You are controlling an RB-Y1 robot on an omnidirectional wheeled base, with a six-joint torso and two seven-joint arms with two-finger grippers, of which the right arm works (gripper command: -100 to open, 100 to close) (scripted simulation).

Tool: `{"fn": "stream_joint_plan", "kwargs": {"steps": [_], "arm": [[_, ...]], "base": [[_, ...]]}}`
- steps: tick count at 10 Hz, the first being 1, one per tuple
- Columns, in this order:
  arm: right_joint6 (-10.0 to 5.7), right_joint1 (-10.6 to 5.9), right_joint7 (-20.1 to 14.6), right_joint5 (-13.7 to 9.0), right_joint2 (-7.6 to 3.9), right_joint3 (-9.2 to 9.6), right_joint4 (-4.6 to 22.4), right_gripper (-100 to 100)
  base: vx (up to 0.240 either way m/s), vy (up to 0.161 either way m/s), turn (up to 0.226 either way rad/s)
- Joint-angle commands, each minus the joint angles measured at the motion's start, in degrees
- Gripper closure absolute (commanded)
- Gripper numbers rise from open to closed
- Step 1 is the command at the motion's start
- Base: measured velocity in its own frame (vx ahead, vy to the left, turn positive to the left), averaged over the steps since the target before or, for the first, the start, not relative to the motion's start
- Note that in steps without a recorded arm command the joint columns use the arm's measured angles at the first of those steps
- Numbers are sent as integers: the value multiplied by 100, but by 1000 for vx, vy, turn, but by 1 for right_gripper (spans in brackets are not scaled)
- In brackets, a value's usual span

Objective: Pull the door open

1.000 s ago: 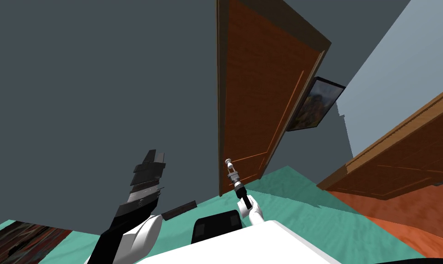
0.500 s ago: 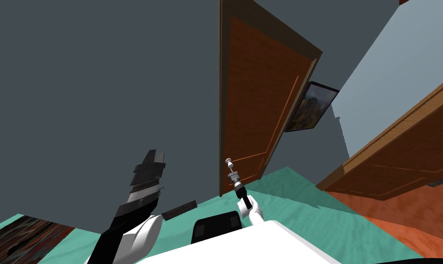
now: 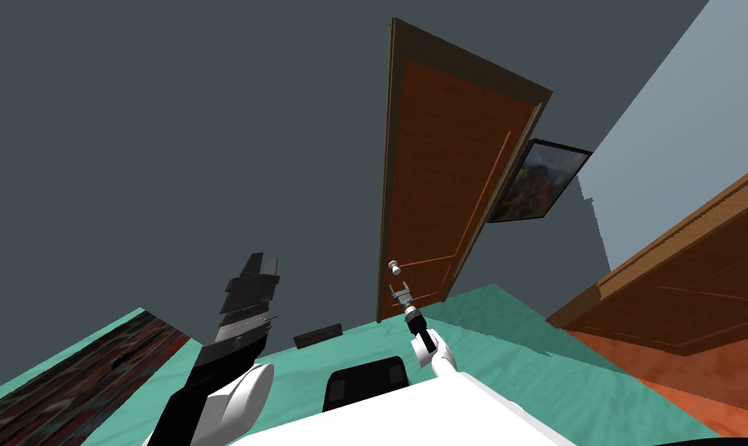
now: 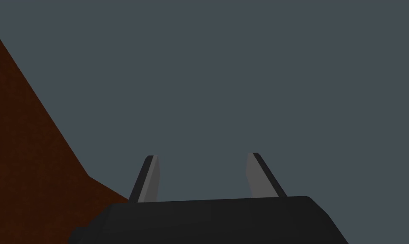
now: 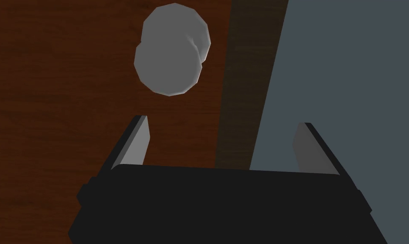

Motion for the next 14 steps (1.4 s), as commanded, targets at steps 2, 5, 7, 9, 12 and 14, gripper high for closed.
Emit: {"fn": "stream_joint_plan", "kwargs": {"steps": [2,5,7,9,12,14], "arm": [[-150,-58,-130,-88,-239,-99,201,-100],[-204,-39,-277,-150,-411,-159,237,-100],[-268,-15,-455,-224,-589,-231,280,-100],[-292,-108,-338,-268,-561,-318,432,-100],[-295,-111,-300,-345,-599,-440,479,-100],[-302,-117,-225,-500,-675,-686,573,-100]], "base": [[-40,22,48],[-71,32,50],[-61,2,36],[-14,2,95],[42,-2,154],[55,-1,308]]}}
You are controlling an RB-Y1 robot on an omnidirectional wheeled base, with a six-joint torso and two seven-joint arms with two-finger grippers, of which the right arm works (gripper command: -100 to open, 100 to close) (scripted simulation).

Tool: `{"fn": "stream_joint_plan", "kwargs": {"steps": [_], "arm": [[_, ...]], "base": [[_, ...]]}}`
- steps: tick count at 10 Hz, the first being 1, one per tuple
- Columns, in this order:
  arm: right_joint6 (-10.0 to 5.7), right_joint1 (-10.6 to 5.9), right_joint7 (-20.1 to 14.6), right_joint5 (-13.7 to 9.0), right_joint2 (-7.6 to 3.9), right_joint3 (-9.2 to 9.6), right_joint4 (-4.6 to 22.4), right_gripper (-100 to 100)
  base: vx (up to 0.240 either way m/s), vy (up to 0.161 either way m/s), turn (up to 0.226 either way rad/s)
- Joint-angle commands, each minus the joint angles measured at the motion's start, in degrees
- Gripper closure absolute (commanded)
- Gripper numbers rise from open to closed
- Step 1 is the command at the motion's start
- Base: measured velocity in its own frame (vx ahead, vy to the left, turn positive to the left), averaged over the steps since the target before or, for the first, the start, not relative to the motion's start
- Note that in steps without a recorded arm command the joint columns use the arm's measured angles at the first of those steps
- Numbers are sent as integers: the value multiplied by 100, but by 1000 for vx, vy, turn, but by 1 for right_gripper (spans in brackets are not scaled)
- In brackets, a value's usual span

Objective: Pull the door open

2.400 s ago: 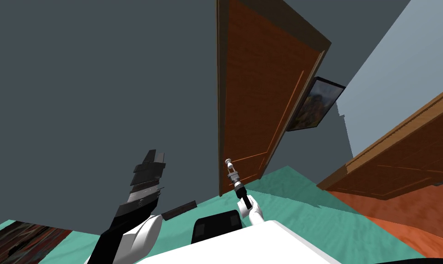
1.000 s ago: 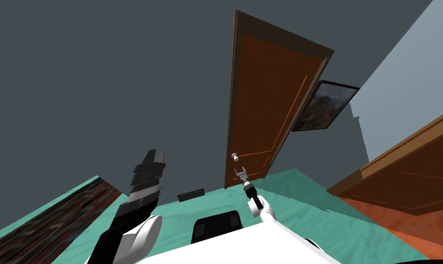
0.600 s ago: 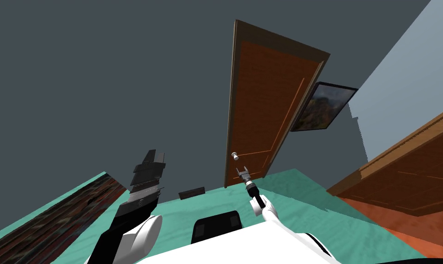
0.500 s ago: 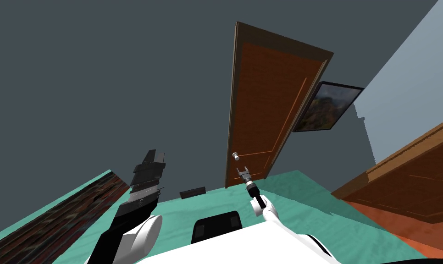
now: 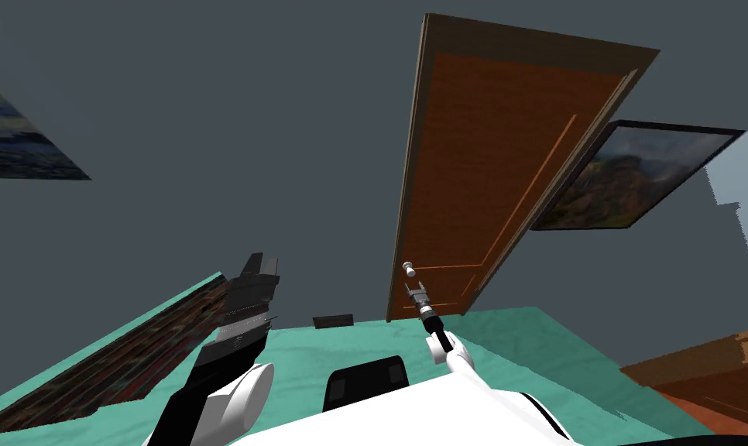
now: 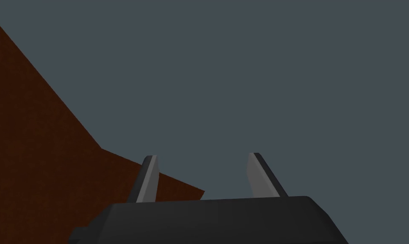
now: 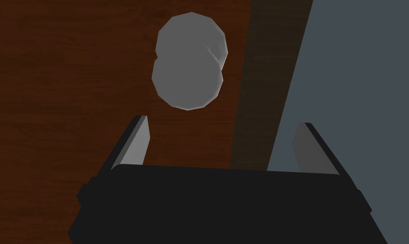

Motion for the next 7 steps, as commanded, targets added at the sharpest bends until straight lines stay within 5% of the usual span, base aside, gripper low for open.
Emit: {"fn": "stream_joint_plan", "kwargs": {"steps": [1,3,6,7], "arm": [[58,70,20,-143,-96,-222,-41,-100],[58,70,20,-143,-96,-222,-41,-100],[47,58,141,-394,-219,-620,111,-100],[47,58,141,-394,-219,-620,111,-100]], "base": [[96,-26,364],[52,-30,26],[66,-42,317],[61,-60,84]]}}
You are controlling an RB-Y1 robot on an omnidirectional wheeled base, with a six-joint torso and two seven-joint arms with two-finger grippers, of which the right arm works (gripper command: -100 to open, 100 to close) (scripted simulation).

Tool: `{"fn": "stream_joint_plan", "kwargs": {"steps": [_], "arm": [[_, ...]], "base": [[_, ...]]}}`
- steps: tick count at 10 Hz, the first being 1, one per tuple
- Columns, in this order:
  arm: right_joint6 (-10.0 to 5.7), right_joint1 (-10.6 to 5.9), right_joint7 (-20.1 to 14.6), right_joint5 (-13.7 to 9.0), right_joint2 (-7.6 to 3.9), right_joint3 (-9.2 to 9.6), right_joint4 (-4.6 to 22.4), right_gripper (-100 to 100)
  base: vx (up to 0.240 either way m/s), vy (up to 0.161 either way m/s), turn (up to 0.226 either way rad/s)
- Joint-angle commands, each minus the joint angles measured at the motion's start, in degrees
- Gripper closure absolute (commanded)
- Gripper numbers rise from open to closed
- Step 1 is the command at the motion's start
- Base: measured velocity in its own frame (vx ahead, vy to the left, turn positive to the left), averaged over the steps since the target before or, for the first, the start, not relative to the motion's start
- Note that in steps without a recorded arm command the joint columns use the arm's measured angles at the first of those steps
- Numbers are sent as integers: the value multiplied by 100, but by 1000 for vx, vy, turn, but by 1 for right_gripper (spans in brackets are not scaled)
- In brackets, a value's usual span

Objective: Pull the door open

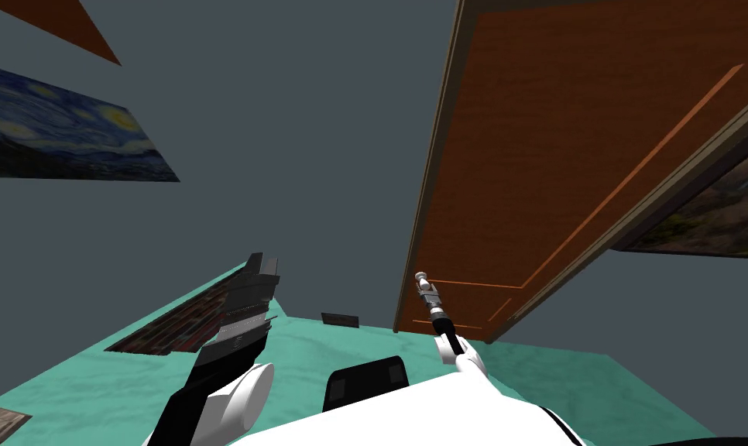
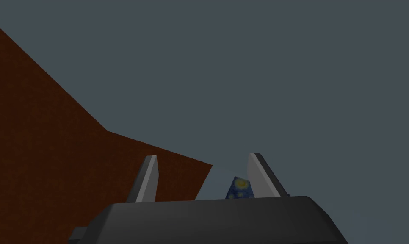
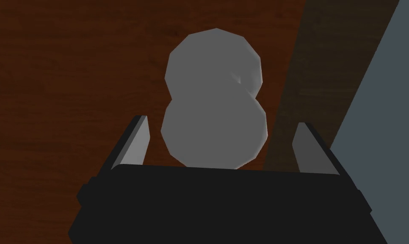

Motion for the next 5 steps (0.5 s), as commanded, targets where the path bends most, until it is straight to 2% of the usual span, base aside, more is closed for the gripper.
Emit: {"fn": "stream_joint_plan", "kwargs": {"steps": [1,2,3,4,5], "arm": [[-119,-110,39,-29,-40,-46,239,-100],[-123,-115,76,-106,-77,-168,285,-100],[-144,-113,58,-72,-63,-113,298,-100],[-144,-113,58,-72,-63,-113,298,100],[-144,-113,58,-72,-63,-113,298,100]], "base": [[27,-16,-34],[32,-14,237],[20,-17,66],[-2,2,-64],[-6,7,-11]]}}
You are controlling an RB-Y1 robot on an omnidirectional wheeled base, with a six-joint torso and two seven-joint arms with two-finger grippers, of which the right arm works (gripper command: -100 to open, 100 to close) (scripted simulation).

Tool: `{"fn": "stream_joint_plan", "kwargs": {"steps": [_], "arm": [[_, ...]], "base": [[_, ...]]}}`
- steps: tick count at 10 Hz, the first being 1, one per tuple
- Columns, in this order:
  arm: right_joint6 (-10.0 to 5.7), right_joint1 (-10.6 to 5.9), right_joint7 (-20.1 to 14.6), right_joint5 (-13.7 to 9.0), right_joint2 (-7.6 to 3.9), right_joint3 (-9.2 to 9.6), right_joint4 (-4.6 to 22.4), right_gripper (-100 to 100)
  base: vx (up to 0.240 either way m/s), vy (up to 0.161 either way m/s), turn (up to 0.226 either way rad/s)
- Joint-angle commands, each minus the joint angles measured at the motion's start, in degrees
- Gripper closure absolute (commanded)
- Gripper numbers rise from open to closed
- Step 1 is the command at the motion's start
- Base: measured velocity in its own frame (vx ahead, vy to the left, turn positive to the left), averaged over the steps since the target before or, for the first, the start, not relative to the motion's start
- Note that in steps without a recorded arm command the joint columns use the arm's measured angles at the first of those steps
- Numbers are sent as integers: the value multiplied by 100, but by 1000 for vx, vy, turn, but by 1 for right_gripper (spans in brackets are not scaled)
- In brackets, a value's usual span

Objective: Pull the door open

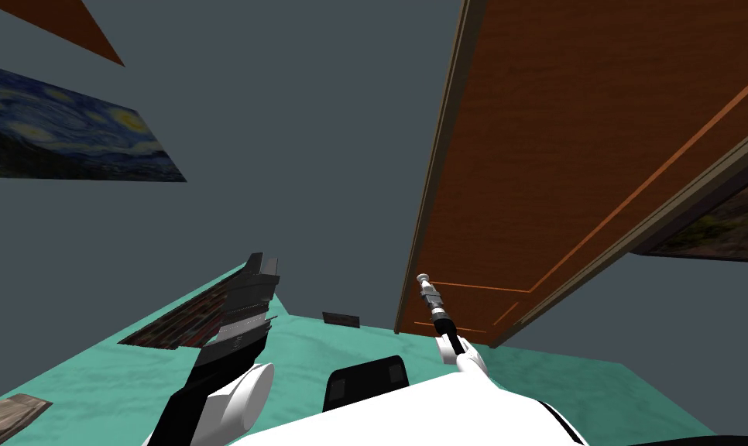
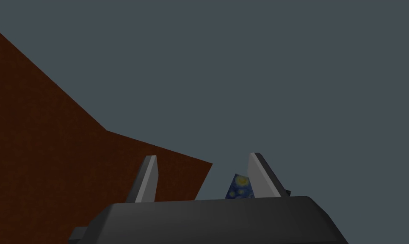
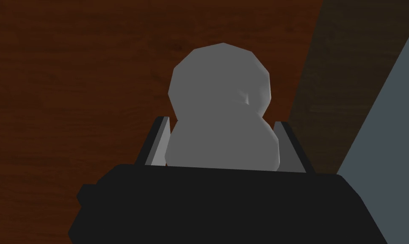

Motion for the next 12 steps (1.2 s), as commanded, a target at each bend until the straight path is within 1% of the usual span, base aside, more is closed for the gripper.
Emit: {"fn": "stream_joint_plan", "kwargs": {"steps": [1,4,7,12], "arm": [[0,5,-1,1,5,2,1,100],[0,5,-1,1,5,2,1,100],[6,7,-410,-110,-17,63,-2,100],[8,13,-864,-230,-33,135,-5,100]], "base": [[0,0,0],[0,0,0],[-20,-9,30],[-24,-7,22]]}}
